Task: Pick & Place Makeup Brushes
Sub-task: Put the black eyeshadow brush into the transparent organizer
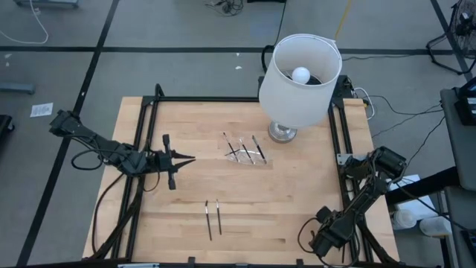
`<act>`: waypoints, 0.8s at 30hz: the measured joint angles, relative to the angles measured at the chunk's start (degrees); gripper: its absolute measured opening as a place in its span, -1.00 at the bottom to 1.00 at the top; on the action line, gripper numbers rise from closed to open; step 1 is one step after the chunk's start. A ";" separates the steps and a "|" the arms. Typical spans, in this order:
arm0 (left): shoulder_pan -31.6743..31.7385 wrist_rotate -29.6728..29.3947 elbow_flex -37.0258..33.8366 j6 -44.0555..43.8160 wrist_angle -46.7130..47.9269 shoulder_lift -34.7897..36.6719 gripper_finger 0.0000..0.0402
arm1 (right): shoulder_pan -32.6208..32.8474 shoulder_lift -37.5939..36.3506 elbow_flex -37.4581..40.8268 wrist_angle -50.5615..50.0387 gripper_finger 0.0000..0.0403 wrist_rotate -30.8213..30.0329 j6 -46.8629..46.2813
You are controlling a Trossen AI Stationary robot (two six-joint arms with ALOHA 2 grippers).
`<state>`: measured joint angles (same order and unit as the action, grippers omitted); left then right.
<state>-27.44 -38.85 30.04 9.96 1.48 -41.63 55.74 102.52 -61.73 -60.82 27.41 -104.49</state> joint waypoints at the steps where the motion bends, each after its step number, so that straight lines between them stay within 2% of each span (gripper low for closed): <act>1: 0.00 0.00 0.00 0.00 0.00 0.02 -0.81 | 0.01 0.00 0.00 0.03 -1.00 -0.66 -0.21; 6: 0.00 0.00 0.00 0.02 -0.02 0.01 -0.81 | -0.01 0.00 0.24 0.32 -1.00 -2.52 -1.11; 24: -0.02 0.00 -0.02 0.00 -0.35 0.02 -0.81 | 0.83 -0.15 5.70 9.60 -1.00 -1.35 -2.55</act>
<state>-27.46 -38.85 30.02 9.96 1.13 -41.61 56.57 102.37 -56.04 -51.22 26.06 -107.04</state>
